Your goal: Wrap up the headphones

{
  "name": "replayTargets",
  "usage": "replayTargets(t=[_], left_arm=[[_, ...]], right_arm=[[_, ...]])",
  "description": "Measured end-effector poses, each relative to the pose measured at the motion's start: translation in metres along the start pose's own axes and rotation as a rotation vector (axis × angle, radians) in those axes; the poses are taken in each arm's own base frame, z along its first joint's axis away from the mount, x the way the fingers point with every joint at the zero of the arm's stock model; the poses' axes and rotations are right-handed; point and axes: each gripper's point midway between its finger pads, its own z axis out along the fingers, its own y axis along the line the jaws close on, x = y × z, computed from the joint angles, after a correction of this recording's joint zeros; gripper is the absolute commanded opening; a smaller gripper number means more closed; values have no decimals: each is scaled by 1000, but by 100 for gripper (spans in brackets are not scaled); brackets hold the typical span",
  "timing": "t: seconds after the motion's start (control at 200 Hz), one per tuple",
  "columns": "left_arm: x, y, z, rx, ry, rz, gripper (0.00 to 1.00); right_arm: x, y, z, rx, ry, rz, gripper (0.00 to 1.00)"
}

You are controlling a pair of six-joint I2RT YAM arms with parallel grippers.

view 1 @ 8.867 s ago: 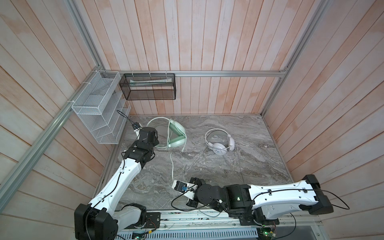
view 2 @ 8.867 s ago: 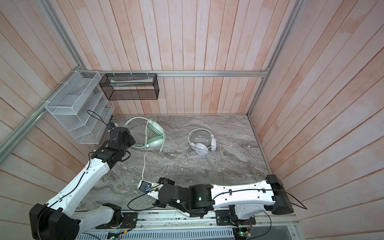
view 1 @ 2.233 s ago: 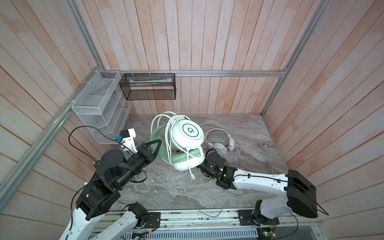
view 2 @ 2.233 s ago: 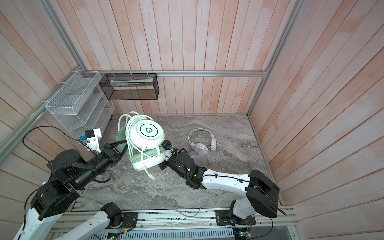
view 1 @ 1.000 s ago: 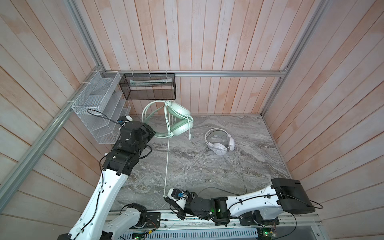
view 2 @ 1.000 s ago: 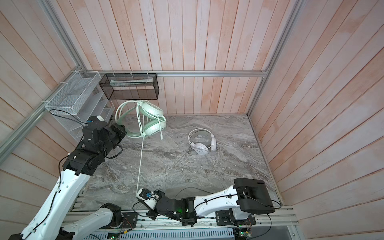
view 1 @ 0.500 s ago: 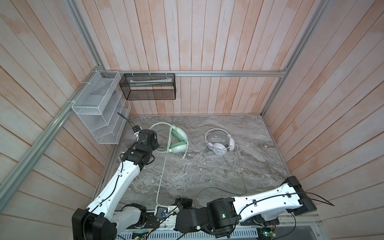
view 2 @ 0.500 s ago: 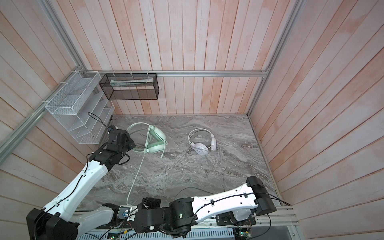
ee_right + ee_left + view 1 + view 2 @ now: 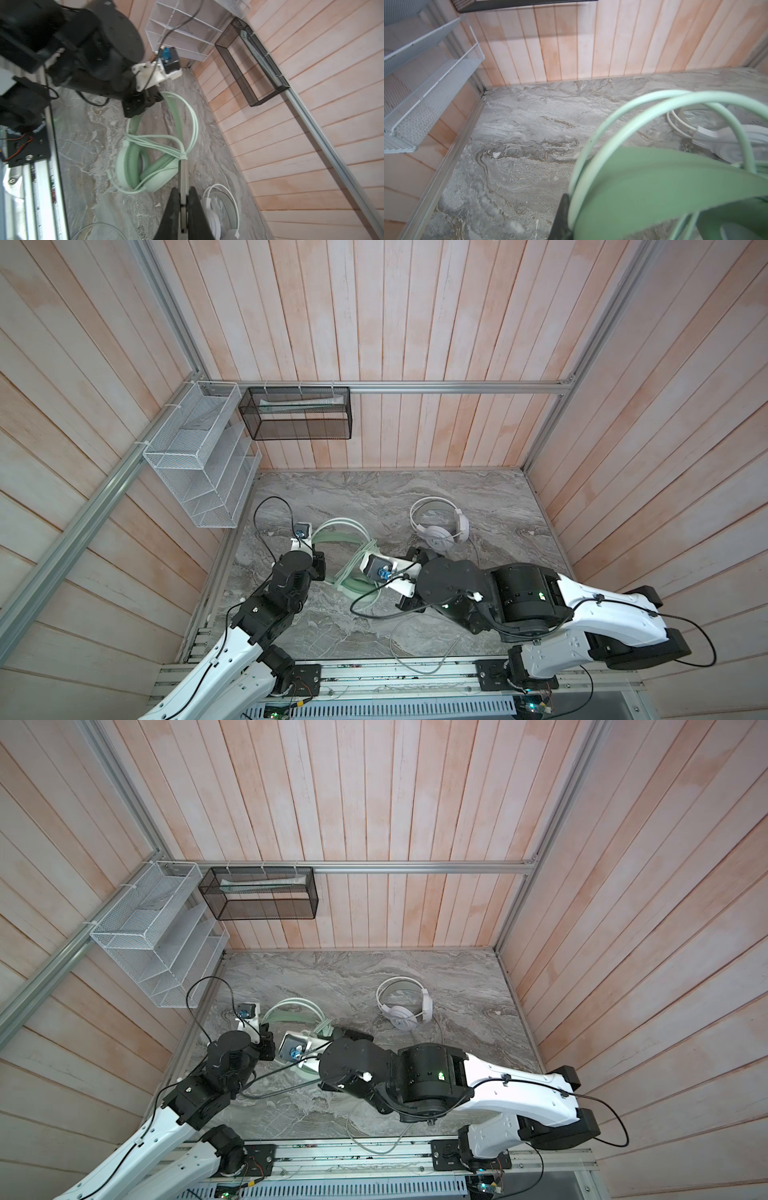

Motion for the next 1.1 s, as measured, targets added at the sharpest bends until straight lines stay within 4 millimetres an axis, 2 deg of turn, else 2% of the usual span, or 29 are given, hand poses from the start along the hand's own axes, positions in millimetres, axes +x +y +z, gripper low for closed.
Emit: replayTargets(t=[0.07, 0.18, 0.31, 0.385, 0.505, 0.675, 0.775, 0.94, 1.015, 1.1], left_arm=[[-7, -5, -10, 32, -37, 24, 0], [-23, 0, -27, 51, -118, 4, 0], [-41, 6, -52, 95, -223, -51, 0], [-47, 7, -61, 115, -252, -59, 0], [-47, 0, -64, 162, -233, -47, 0], [-48, -10, -71, 241, -225, -89, 0], [-58, -14, -80, 288, -244, -129, 0], [-88, -28, -104, 425, -299, -204, 0], [-98, -30, -110, 455, -322, -242, 0], [-100, -32, -110, 472, -320, -274, 0]], right_arm=[[11, -25, 12, 55, 38, 0, 0], [34, -58, 32, 105, 85, 38, 0], [55, -73, 51, 103, 97, 94, 0], [62, -73, 61, 80, 85, 121, 0], [70, -71, 75, 42, 63, 166, 0], [72, -52, 88, -47, -9, 214, 0], [76, -41, 89, -84, -53, 235, 0], [90, -38, 89, -91, -120, 285, 0], [88, -33, 84, -111, -163, 303, 0], [83, -31, 78, -126, -214, 317, 0]])
